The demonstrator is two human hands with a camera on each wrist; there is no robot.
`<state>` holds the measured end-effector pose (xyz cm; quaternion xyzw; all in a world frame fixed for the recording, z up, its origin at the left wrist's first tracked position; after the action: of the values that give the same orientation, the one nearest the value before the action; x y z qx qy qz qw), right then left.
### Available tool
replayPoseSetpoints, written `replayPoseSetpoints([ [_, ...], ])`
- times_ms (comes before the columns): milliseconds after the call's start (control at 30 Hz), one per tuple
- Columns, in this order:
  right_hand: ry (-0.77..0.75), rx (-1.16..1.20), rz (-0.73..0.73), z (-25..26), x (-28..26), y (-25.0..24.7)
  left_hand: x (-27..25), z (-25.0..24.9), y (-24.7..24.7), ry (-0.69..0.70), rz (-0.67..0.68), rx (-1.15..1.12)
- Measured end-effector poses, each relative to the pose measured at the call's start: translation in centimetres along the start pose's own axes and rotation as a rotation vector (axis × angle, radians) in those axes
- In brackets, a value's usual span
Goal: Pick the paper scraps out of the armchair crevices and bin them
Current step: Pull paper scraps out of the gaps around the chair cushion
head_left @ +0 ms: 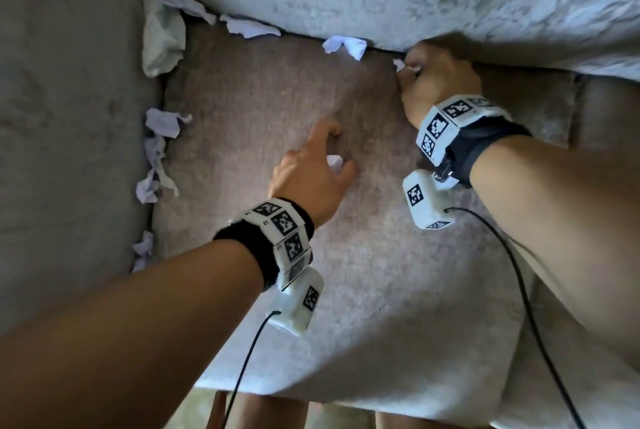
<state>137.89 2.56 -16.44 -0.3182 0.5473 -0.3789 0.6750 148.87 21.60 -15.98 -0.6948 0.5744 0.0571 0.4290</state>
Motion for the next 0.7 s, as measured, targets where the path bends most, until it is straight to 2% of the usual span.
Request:
replayPoseSetpoints([
  [167, -0.036, 0.107, -0.014, -0.1, -1.1, -0.6, 0.8, -1.5, -0.7, 0.001, 0.009, 0.079],
  [367, -0.112, 0.321, -0.179, -2.9, -3.3, -2.6, 3.3, -5.3, -0.5, 0.005, -0.078, 0.147],
  [533, -0.029, 0.431, -0.022, -7.4, -3.5, -2.2, 5.7, -9.2, -1.3, 0.076, -0.217, 0.268],
  [700, 0.032, 0.486, 0.006, -10.3, -3.4, -3.0, 8.1, -9.8, -2.2, 0.007, -0.250, 0.445],
])
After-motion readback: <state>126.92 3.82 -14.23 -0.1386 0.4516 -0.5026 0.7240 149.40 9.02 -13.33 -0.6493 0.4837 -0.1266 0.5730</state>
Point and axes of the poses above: each hand's wrist, its own x-axis towards the middle knuckle, its own y-axis out of the palm, z = x × y, the point moved 9 cm from there along x, towards the middle knuckle, and after that the axes turned 8 degrees about y, right-handed, at the moved point
